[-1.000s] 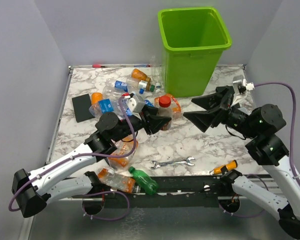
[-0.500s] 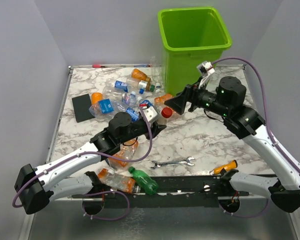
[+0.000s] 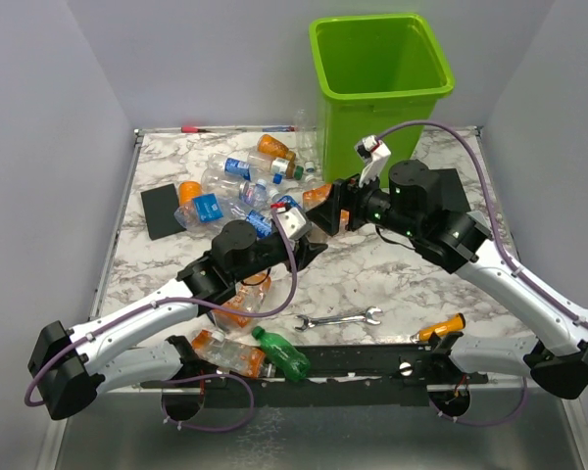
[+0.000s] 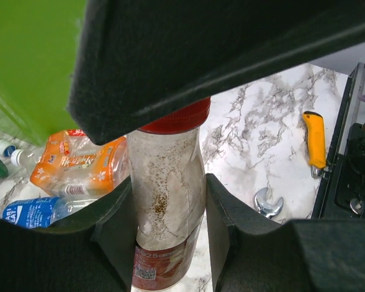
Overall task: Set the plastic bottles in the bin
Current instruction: Pick up the plastic bottle at the center of the board.
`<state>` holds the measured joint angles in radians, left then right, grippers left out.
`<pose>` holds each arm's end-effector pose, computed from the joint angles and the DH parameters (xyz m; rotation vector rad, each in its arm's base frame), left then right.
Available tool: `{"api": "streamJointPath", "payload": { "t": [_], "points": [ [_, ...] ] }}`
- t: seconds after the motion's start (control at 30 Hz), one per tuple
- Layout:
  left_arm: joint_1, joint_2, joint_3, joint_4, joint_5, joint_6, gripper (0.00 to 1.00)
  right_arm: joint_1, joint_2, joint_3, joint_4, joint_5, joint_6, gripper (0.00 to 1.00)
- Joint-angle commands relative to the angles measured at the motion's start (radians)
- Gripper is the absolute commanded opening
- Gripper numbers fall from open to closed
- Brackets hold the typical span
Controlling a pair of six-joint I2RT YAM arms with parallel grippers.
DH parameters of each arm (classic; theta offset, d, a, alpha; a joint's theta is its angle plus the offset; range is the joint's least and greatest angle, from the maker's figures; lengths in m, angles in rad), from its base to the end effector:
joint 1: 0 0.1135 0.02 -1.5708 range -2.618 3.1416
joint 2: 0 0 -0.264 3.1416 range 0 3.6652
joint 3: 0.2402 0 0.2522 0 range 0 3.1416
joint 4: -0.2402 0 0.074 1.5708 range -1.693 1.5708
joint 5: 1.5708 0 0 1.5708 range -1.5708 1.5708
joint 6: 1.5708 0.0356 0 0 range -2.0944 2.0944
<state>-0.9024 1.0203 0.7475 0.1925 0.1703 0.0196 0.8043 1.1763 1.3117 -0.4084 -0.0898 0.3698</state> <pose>0.1457 -0.1942 0.3215 0.8806 1.4704 -0.8054 0.1770 0.1885 0.4202 -0.4826 1.8796 0.8874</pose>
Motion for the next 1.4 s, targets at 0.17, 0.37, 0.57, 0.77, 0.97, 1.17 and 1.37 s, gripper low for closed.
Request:
{"api": "streamJointPath", "payload": {
  "t": [0.17,0.37,0.57,0.77,0.97,1.17,1.37],
  "points": [
    [0.003,-0.04,-0.036,0.064,-0.012,-0.016,0.0,0.009,-0.003,-0.083,0.008,0.076,0.052,0.75],
    [0.002,-0.043,-0.05,0.083,-0.012,-0.042,0.0,0.017,-0.005,-0.124,0.041,0.049,0.078,0.54],
    [0.002,-0.048,-0.063,0.103,-0.044,-0.058,0.1,0.02,-0.003,-0.112,0.046,0.045,0.078,0.19],
    [0.002,-0.096,-0.091,0.122,-0.143,-0.068,0.95,0.019,-0.029,0.0,-0.035,0.173,0.014,0.0],
    [0.002,-0.194,-0.167,0.197,-0.328,-0.055,0.99,0.018,-0.017,0.317,-0.128,0.482,-0.193,0.0],
    [0.003,-0.216,-0.208,0.223,-0.467,-0.029,0.99,0.007,0.066,0.423,0.211,0.839,-0.55,0.0],
    [-0.012,-0.221,-0.236,0.231,-0.576,0.013,0.99,-0.348,0.283,0.675,0.168,0.714,-0.317,0.0]
  ]
}}
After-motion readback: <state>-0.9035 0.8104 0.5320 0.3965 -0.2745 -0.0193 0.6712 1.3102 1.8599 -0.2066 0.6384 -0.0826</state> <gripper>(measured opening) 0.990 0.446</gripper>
